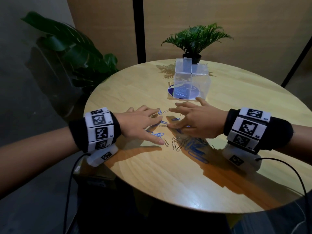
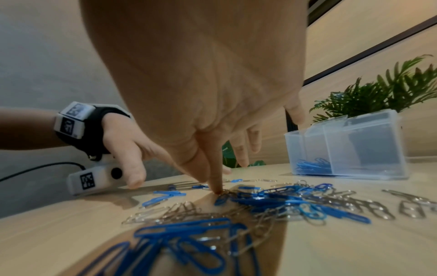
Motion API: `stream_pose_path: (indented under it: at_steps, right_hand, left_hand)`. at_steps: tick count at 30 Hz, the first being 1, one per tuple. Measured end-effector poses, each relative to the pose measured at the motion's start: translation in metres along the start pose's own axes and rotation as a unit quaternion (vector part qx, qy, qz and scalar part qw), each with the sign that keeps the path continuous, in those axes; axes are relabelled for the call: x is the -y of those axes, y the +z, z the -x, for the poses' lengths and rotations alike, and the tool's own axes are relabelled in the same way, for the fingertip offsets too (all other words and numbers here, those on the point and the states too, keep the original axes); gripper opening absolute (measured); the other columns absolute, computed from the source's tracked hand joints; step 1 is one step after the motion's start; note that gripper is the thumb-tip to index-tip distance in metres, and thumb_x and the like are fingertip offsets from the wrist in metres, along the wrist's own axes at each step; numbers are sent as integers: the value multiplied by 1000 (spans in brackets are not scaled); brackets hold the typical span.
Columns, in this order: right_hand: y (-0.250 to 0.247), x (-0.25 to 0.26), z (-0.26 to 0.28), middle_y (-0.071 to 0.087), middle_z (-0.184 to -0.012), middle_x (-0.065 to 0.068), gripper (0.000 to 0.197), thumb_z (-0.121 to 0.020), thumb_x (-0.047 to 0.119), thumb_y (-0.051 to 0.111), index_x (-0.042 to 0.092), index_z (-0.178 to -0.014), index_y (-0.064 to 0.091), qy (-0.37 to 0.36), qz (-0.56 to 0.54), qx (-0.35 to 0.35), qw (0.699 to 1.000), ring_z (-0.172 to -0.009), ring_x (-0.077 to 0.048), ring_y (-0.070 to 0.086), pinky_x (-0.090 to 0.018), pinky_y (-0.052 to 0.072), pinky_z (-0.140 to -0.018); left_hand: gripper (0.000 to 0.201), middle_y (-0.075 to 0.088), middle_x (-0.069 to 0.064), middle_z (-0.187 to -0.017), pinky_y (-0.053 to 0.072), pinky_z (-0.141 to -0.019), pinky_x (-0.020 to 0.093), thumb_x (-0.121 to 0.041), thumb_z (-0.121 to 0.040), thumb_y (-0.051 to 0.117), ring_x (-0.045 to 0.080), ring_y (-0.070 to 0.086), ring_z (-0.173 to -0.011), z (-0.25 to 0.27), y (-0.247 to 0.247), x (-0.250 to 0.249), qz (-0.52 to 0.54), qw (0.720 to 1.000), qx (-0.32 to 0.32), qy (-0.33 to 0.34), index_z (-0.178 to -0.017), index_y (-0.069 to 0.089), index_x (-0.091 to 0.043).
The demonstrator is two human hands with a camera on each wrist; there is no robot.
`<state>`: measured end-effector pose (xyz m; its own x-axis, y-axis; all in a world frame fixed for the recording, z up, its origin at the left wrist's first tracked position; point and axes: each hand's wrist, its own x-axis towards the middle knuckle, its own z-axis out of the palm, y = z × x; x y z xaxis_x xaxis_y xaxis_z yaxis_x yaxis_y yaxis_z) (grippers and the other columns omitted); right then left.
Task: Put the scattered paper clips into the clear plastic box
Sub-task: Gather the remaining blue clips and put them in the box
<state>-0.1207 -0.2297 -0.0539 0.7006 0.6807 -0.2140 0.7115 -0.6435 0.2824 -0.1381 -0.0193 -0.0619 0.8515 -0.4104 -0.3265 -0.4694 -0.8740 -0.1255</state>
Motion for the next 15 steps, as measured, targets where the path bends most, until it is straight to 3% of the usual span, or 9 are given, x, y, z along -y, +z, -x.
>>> stream_pose_path:
  at_steps: [5,11,15]
  right_hand:
    - [2,-2,-3,10,-160,6,45,-98,40,27,45,-142,32,25,-1,10,1000,-148,-17,2,-59,10,-113]
    - [-3,-3,-33,15,-159,3,43,-100,38,29,36,-142,37,39,-19,6,999,-148,-19,4,-59,18,-111]
    - [-6,-10,-49,16,-158,3,46,-99,35,32,29,-144,34,67,-11,20,997,-146,-20,11,-58,23,-107]
  left_hand:
    - [87,-1,-3,-159,20,-111,52,-78,-78,32,20,0,-145,3,3,3,-5,999,34,-5,-149,11,-33]
    - [95,-17,-4,-159,5,-118,50,-85,-69,29,16,-18,-146,25,7,6,18,994,104,1,-147,-7,-43]
    - [102,-15,-8,-159,4,-119,51,-86,-70,27,12,-20,-145,13,2,13,75,994,76,-6,-149,-11,-33]
